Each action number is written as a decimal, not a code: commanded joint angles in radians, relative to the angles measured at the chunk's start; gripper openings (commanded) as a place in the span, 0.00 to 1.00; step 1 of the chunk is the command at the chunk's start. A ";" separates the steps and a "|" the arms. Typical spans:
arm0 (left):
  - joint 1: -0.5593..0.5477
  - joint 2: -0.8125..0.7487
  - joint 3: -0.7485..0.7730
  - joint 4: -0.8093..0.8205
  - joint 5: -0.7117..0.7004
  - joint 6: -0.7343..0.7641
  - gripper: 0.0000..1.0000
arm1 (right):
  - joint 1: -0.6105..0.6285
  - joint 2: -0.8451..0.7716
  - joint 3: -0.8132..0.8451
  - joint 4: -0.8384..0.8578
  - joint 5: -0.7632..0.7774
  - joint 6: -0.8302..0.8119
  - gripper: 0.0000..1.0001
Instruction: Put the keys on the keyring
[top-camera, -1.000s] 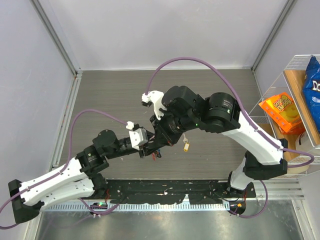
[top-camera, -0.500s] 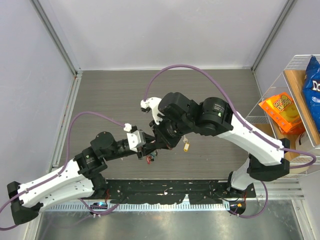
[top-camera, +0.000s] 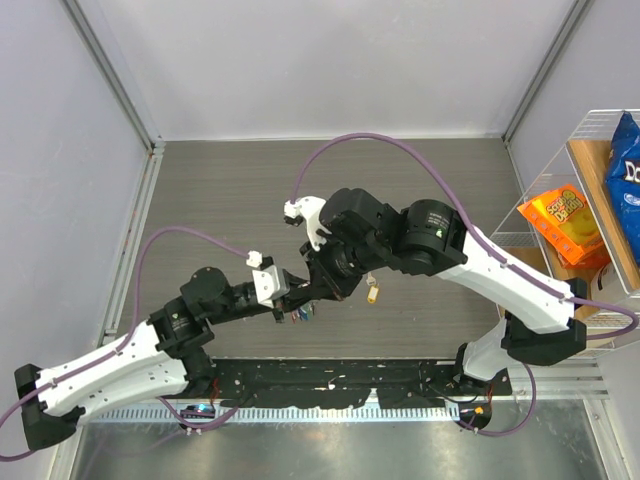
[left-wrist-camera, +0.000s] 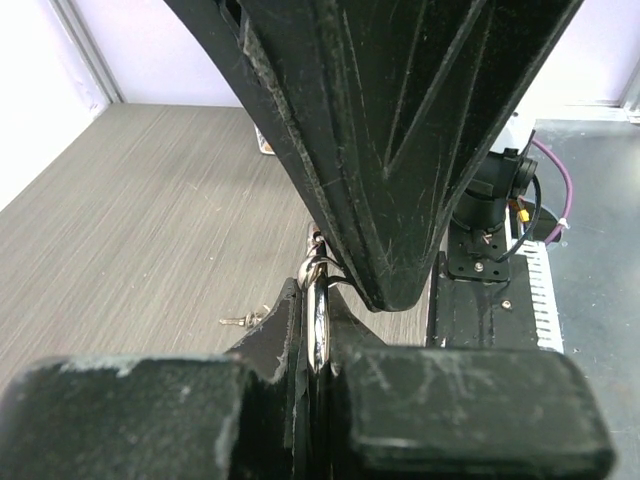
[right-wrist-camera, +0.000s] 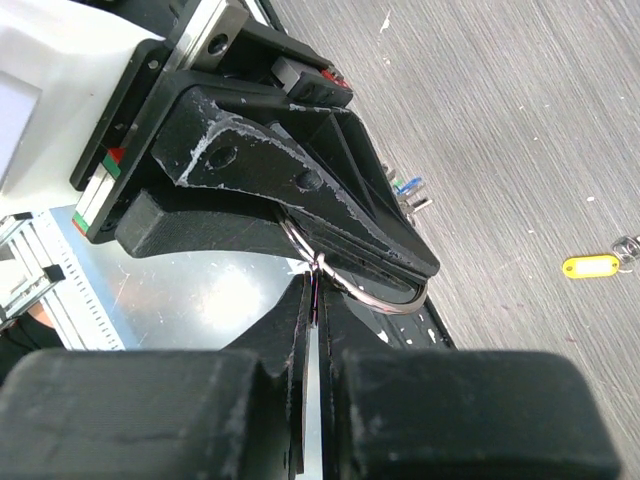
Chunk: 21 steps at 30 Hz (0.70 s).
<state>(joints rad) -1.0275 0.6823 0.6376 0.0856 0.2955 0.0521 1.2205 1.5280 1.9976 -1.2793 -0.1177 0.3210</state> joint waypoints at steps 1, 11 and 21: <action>0.014 -0.049 -0.012 0.157 -0.084 -0.035 0.00 | 0.020 -0.049 -0.026 -0.028 -0.126 0.007 0.06; 0.014 -0.047 -0.049 0.265 -0.029 -0.087 0.19 | 0.020 0.006 0.098 -0.093 -0.120 0.003 0.06; 0.015 -0.055 -0.079 0.350 -0.025 -0.101 0.40 | 0.020 0.070 0.165 -0.138 -0.135 -0.008 0.06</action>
<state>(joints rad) -1.0229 0.6369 0.5522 0.2977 0.3027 -0.0338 1.2247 1.5803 2.1220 -1.3415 -0.1841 0.3199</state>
